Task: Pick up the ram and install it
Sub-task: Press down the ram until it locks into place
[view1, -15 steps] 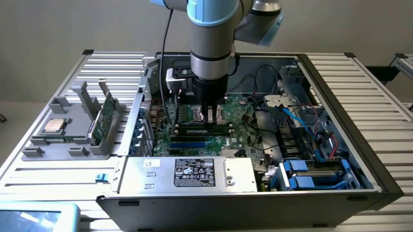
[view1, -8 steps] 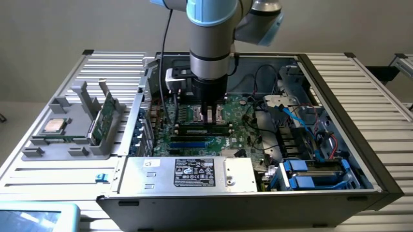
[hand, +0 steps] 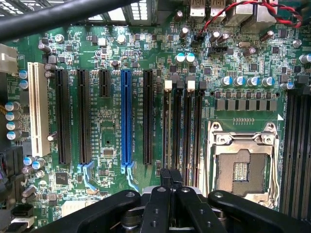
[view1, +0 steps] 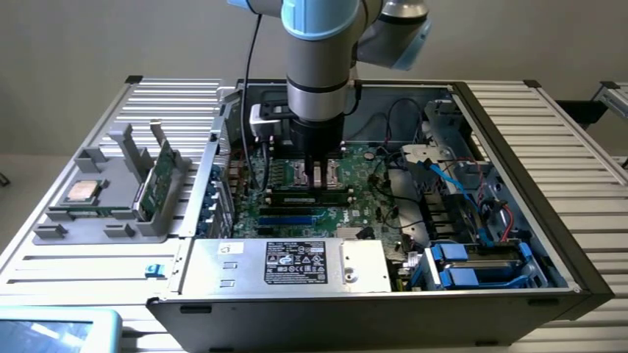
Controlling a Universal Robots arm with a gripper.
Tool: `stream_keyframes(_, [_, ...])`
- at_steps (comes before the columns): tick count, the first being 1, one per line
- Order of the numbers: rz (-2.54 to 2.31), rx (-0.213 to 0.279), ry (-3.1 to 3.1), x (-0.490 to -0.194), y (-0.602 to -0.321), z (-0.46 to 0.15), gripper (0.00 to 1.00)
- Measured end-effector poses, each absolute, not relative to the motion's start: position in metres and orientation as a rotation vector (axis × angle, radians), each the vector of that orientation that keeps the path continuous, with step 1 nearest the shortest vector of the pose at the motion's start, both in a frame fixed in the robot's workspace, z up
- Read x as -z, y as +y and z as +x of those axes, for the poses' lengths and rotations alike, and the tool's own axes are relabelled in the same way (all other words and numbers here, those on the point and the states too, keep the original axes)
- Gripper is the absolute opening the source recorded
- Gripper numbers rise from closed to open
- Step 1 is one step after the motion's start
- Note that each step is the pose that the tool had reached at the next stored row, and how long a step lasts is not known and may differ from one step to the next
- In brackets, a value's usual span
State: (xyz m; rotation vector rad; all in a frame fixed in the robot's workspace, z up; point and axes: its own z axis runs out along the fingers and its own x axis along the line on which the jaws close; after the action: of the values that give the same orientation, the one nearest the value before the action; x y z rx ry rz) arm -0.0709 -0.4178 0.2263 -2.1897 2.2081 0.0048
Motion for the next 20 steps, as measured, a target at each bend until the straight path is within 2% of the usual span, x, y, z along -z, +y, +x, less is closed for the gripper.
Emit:
stream_keyframes(7, [-2.188,-0.003,2.207,-0.225,-0.418,-0.071,0.09])
stream_keyframes(14, [-2.19,0.0,2.208,-0.248,-0.418,-0.071,0.09])
stream_keyframes(20, [-2.19,0.0,2.209,-0.25,-0.418,-0.071,0.09])
